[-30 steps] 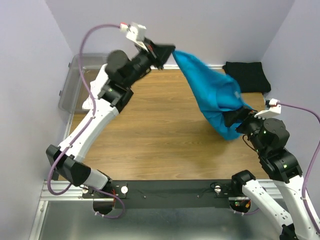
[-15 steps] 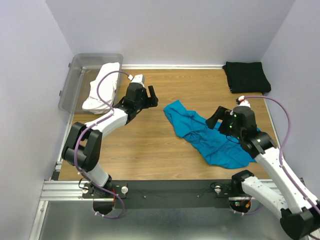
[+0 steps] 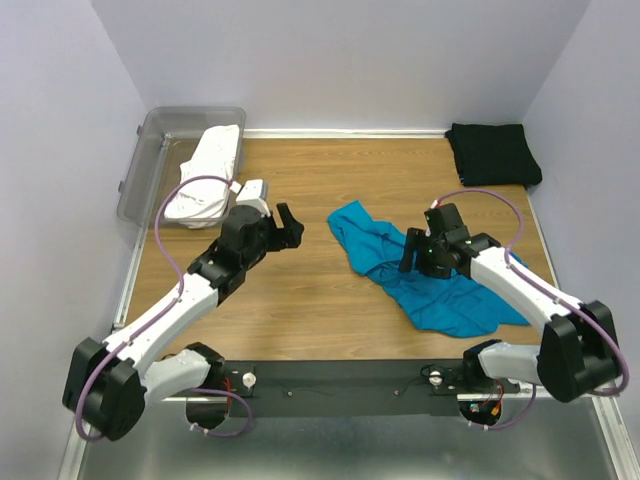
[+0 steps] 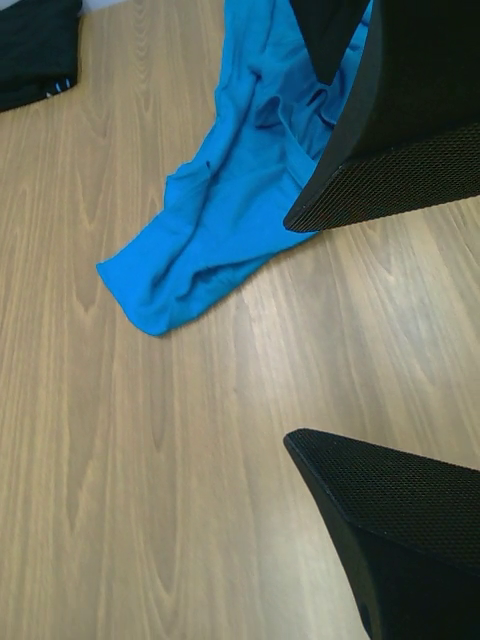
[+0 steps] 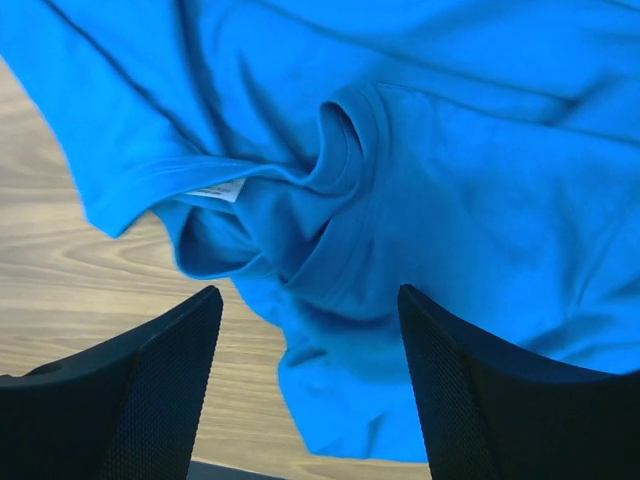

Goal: Fold and stack the t-shirts
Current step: Flatten the tshirt out

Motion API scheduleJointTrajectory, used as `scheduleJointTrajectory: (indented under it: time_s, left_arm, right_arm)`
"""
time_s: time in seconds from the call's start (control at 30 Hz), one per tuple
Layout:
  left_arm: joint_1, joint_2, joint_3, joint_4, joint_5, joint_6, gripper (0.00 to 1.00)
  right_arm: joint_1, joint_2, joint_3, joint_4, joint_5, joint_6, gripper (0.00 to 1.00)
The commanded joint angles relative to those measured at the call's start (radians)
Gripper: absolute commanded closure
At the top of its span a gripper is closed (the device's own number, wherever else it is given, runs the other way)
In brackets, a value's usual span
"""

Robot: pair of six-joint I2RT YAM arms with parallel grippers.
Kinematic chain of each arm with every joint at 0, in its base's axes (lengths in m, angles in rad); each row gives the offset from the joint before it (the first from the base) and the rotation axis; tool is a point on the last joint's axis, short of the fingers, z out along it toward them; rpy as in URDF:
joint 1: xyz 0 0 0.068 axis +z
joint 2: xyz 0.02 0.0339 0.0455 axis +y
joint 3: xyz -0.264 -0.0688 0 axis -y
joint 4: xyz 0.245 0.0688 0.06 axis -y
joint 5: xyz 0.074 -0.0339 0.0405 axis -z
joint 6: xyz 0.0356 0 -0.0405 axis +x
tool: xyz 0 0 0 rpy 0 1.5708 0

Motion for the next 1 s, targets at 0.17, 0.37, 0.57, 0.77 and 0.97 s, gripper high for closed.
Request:
scheduleJointTrajectory:
  time_s: [0.17, 0.37, 0.57, 0.77, 0.97]
  left_arm:
    - [-0.003, -0.150, -0.111, -0.116, -0.067, 0.001, 0.15]
    - [-0.005, -0.181, -0.150, -0.108, -0.049, 0.003, 0.16]
    - [-0.005, -0.164, -0.142, -0.119, -0.075, -0.023, 0.16]
    - [-0.005, -0.184, -0.148, -0.133, -0.092, -0.031, 0.16]
    - [-0.005, -0.189, -0.131, -0.177, -0.125, -0.034, 0.16]
  right_arm:
    - [0.009, 0.185, 0.158, 0.052, -0.059, -0.256, 0.25]
    - [0.081, 0.255, 0.272, 0.057, -0.162, -0.244, 0.25]
    - [0.152, 0.439, 0.355, 0.065, -0.052, -0.185, 0.25]
    - [0.181, 0.556, 0.411, 0.144, -0.014, -0.095, 0.34]
    - [0.194, 0.703, 0.531, 0.177, 0.023, -0.052, 0.53]
